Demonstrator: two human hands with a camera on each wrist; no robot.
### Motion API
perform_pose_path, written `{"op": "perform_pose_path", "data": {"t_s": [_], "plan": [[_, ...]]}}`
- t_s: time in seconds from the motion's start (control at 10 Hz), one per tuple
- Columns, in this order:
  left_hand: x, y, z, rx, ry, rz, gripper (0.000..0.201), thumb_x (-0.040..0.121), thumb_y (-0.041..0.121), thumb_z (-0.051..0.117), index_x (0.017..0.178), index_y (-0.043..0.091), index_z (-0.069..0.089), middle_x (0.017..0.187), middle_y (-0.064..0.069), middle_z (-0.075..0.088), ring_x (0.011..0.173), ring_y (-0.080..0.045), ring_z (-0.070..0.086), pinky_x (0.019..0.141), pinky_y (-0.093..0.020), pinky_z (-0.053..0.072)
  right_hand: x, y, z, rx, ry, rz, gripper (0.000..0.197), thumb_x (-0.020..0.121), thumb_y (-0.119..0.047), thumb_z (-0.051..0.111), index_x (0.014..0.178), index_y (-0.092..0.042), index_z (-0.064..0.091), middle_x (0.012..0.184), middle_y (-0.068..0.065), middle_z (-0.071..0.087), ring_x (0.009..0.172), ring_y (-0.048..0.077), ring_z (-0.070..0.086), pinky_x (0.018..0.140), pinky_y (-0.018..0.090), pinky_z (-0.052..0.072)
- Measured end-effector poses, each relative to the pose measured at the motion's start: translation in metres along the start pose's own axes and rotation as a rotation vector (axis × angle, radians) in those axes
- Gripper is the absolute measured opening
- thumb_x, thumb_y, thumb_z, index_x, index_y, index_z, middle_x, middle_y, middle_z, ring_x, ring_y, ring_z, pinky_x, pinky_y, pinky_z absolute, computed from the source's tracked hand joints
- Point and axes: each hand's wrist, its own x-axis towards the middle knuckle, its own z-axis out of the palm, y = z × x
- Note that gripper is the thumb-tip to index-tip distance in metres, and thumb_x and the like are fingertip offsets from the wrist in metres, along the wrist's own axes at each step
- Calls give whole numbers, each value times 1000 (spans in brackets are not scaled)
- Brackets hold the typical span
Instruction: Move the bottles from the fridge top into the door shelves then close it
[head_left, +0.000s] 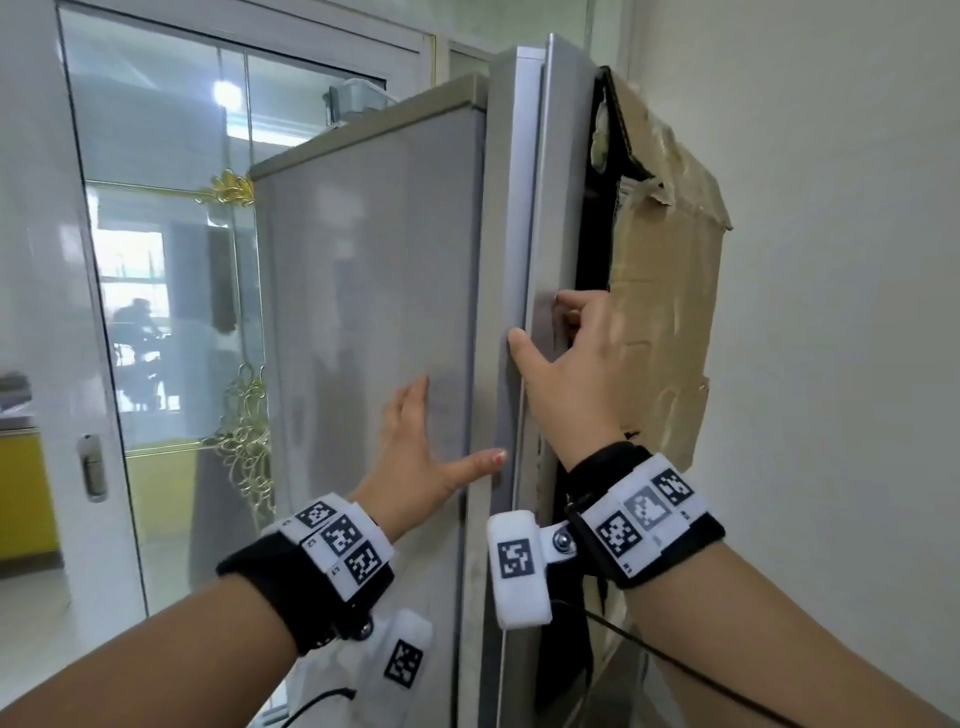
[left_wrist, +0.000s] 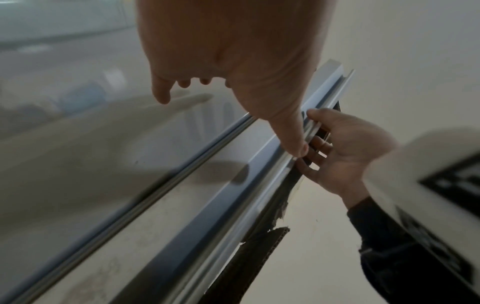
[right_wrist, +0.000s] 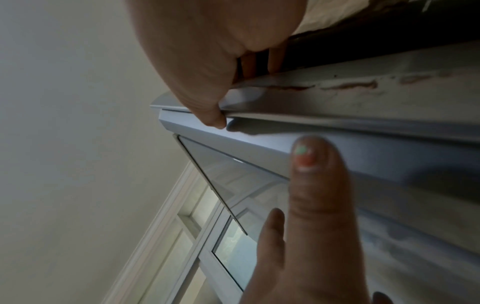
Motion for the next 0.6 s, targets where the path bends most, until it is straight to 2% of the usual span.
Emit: {"op": "perform_pose_path", "data": {"t_s": [0.1,0.2,0.4,0.5,0.6], "plan": [[5,-4,9,-5,0,-4,132,52,71,73,155,22,7,161,-7,15,149,-22,18,121,-45,23,-1,3,12,-47,69,-7,41,77,-35,65,112,-23,48,120,3,47,111,25,51,95,46,47],[5,-5,17,-9,24,14,125,58,57,80,155,21,10,158,-8,19,147,-22,22,120,-44,24,-1,7,14,-29,68,-4,41,77,-35,64,112,-22,48,121,4,46,113,25,50,96,47,46],[3,5,11,0,-16,-10,122,63,50,82,155,17,9,158,-10,19,146,-24,24,119,-40,24,-5,3,12,-37,32,23,43,80,-36,65,117,-21,48,125,4,45,118,25,47,101,46,43],[0,13,4,-1,11,6,114,67,49,79,155,16,14,158,-12,22,147,-24,24,118,-35,22,-9,1,4,8,-13,23,50,82,-36,67,127,-21,48,131,2,43,123,23,44,107,44,40],[2,21,-13,-75,121,47,96,77,50,70,153,19,21,157,-8,25,145,-23,29,119,-39,26,-13,-1,-12,61,-64,16,60,84,-41,65,137,-23,43,135,-1,44,128,18,43,110,40,38]]}}
